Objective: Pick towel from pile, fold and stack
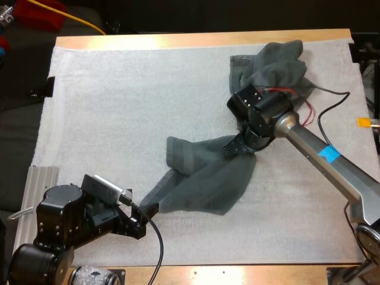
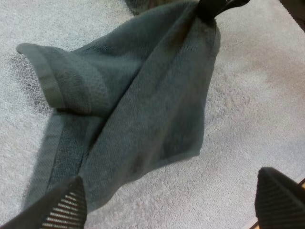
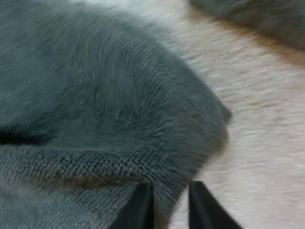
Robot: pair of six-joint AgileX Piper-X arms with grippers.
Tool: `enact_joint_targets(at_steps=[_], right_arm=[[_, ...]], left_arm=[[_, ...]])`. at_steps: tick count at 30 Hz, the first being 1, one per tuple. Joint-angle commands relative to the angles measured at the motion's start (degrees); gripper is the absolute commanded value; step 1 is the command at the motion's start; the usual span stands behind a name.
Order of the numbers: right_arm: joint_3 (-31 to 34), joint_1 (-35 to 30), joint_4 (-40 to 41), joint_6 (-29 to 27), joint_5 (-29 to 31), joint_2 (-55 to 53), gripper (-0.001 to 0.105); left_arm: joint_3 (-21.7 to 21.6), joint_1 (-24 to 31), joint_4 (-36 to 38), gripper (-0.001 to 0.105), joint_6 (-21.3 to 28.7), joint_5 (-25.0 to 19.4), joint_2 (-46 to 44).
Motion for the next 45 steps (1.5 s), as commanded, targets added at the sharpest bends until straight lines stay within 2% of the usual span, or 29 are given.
enact_joint_targets(at_steps=[1, 4, 6, 9, 14, 19, 24, 27, 33, 40, 45], right_arm=[[-0.32, -0.59, 0.09, -0.61, 1.85, -0.44, 0.027], [-0.5, -0.73, 0.09, -0.61, 4.03, -0.76, 0.045], [-0.5, -0.73, 0.22, -0.74, 3.1, -1.62, 0.056], [-0.5, -0.62, 1.69, -0.74, 0.45, -3.65, 0.062], [-0.5, -0.62, 4.14, -0.61, -2.11, -8.24, 0.062], [0.65, -0.26, 4.35, 0.79, -7.96, -13.25, 0.062], [3.45, 1.35, 3.44, 3.43, -9.65, -17.37, 0.062], [7.1, 3.28, 1.01, 5.84, -12.39, -19.88, 0.062], [15.41, 6.7, -3.83, 11.47, -13.54, -23.43, 0.062], [24.24, 7.37, -9.29, 17.47, -13.55, -26.72, 0.062], [31.47, 7.37, -17.76, 23.06, -17.79, -27.96, 0.062]], left_arm=[[-0.55, -0.25, 0.21, 0.071, 0.39, 0.32, 0.05], [-0.55, -0.25, 0.21, 0.071, 0.39, 0.32, 0.05], [-0.55, -0.25, 0.21, 0.071, 0.39, 0.32, 0.05], [-0.55, -0.25, 0.21, 0.071, 0.39, 0.32, 0.05], [-0.55, -0.25, 0.21, 0.071, 0.39, 0.07, 0.05], [-0.55, -0.25, 0.21, 0.071, 0.39, -4.14, 0.05], [-0.55, -0.25, 0.21, 0.071, 0.39, -5.16, 0.05], [-0.55, -0.25, 0.21, 0.071, 0.39, -5.16, 1.15], [-0.55, -0.25, 1.61, 0.071, 0.39, -5.16, 5.24], [-0.55, -0.25, 1.6, 0.071, 0.39, -5.16, 10.5], [-0.55, -0.25, 1.6, 0.071, 0.39, -7.63, 15.12]])
